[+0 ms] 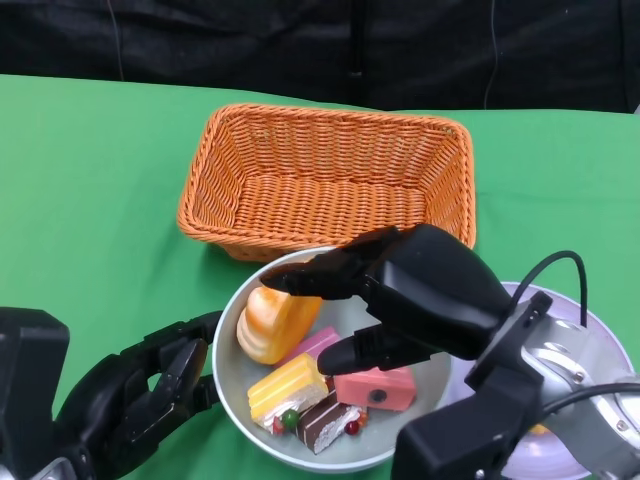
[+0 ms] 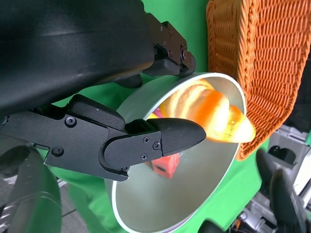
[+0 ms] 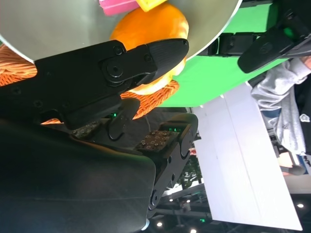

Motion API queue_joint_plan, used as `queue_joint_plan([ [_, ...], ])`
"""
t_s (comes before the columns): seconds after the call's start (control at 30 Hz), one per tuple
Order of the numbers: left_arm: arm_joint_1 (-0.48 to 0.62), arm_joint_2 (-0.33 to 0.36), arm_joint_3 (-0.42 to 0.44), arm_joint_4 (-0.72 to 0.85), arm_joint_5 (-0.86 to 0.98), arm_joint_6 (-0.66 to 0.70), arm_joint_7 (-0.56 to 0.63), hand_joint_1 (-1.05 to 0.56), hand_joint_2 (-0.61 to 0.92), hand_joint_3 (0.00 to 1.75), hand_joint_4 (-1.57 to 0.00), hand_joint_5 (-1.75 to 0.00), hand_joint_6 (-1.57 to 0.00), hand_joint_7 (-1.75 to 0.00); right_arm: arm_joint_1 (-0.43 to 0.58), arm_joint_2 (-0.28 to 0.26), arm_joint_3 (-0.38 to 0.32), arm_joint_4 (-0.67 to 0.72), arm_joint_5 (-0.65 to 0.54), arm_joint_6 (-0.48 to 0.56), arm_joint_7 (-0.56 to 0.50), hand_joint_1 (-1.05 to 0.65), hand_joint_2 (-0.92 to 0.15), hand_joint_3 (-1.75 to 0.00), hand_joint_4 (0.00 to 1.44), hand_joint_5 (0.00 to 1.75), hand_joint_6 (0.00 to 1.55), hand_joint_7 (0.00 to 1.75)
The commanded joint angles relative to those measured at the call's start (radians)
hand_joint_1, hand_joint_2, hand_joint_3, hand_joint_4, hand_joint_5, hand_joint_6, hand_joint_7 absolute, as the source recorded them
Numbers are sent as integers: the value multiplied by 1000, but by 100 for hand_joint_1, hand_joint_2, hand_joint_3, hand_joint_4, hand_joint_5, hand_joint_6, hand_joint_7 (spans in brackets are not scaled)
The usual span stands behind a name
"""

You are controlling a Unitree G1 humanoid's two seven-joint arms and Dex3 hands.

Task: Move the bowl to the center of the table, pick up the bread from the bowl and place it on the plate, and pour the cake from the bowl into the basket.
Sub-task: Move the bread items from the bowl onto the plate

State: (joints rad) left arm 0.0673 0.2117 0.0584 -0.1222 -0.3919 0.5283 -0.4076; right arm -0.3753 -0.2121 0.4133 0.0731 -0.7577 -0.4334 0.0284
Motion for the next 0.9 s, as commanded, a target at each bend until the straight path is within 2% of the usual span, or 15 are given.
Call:
queue_joint_plan([
  [0.03,5,23,-20,-10,-1,13,-30,-75,92,57,-12,-68,-33,-1,-24,10,13,37,-13,9,-34,-46,-92,-2,61,0,54,0],
  [0.2,5,39,-36,-6,5,-6,-51,-74,92,59,-13,-67,-32,0,-52,23,35,89,-35,13,-74,-47,-92,-1,53,0,48,0],
  [0.3,5,37,-39,-5,8,-12,-51,-75,92,58,-13,-66,-32,-1,-74,35,47,131,-52,10,-108,-49,-91,0,43,0,43,0],
  [0.47,7,35,-45,-4,11,-26,-53,-76,92,58,-12,-66,-32,-1,-109,35,74,173,-78,35,-108,-52,-92,-1,38,0,40,0],
  [0.73,6,41,-63,-14,27,-29,-47,-77,92,59,-11,-65,-31,0,-137,32,104,223,-96,59,-120,-53,-91,0,39,1,41,1],
  [0.9,6,40,-70,-23,48,-33,-36,-75,92,60,-14,-65,-33,-1,-150,25,117,276,-107,44,-160,-50,-91,0,44,4,45,2],
])
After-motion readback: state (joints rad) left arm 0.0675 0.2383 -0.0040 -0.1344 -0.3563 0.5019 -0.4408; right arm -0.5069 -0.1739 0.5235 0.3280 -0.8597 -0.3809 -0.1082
